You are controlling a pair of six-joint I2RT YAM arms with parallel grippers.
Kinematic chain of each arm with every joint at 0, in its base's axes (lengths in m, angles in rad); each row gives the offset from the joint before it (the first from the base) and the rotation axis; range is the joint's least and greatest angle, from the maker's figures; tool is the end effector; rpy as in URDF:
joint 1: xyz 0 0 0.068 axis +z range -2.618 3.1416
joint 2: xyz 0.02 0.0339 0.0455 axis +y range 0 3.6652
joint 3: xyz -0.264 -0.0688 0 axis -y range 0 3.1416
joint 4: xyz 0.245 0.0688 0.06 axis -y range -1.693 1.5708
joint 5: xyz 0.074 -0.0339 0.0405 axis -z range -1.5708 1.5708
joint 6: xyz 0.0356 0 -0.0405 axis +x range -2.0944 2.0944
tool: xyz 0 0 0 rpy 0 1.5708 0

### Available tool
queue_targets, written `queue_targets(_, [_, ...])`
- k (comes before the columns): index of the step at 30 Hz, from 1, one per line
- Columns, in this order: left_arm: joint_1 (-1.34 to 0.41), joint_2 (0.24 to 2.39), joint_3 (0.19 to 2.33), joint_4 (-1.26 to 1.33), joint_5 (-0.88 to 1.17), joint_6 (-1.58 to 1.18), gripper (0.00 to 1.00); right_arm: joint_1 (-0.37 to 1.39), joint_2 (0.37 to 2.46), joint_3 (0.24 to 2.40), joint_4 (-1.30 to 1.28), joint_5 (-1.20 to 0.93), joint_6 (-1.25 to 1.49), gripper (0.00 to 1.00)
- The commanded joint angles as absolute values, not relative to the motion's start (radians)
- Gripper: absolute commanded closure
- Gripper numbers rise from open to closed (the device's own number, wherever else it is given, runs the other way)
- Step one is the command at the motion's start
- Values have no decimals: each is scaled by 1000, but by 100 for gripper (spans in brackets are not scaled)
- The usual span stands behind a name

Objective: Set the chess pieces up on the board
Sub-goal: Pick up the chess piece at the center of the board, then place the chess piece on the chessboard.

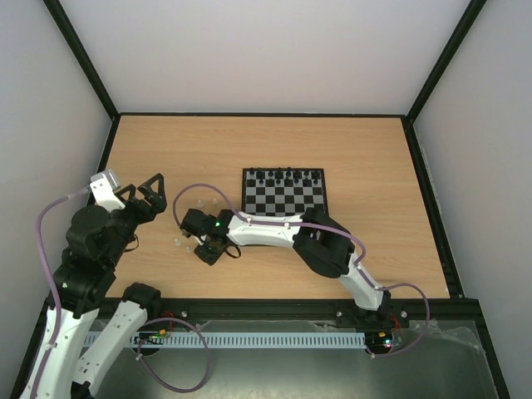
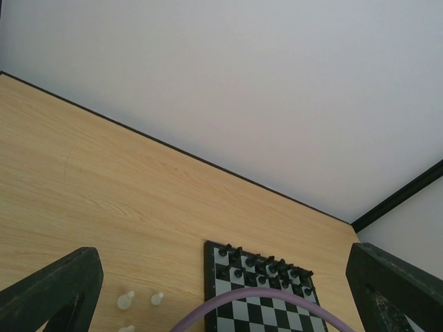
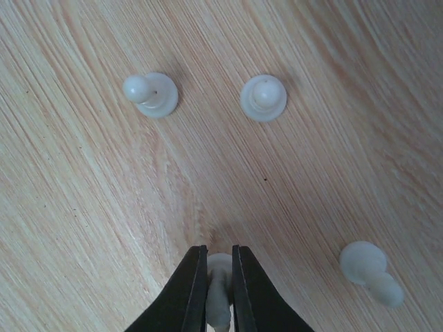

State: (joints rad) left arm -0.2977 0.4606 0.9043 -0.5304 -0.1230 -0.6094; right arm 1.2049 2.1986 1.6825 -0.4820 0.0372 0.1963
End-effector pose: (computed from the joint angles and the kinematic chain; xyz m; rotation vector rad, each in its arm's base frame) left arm 0.0854 -0.0216 0.3807 -0.3560 1.6522 -0.5845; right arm 0.1720 0.4451 0.1663 -1.2641 2.3204 0.4640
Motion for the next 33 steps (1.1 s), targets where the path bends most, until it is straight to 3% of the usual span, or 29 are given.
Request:
queue_targets(1, [-293, 471, 903, -512, -110, -597, 0, 1212, 2171, 1695, -542, 70, 193, 92])
queue_targets(13, [-293, 476, 893, -506, -106, -599, 1, 1167, 1934, 1519, -535, 102, 149, 97])
queue_targets(33, [-294, 574, 902, -445, -8, -569, 0, 994, 1763, 1295, -478, 212, 117, 98])
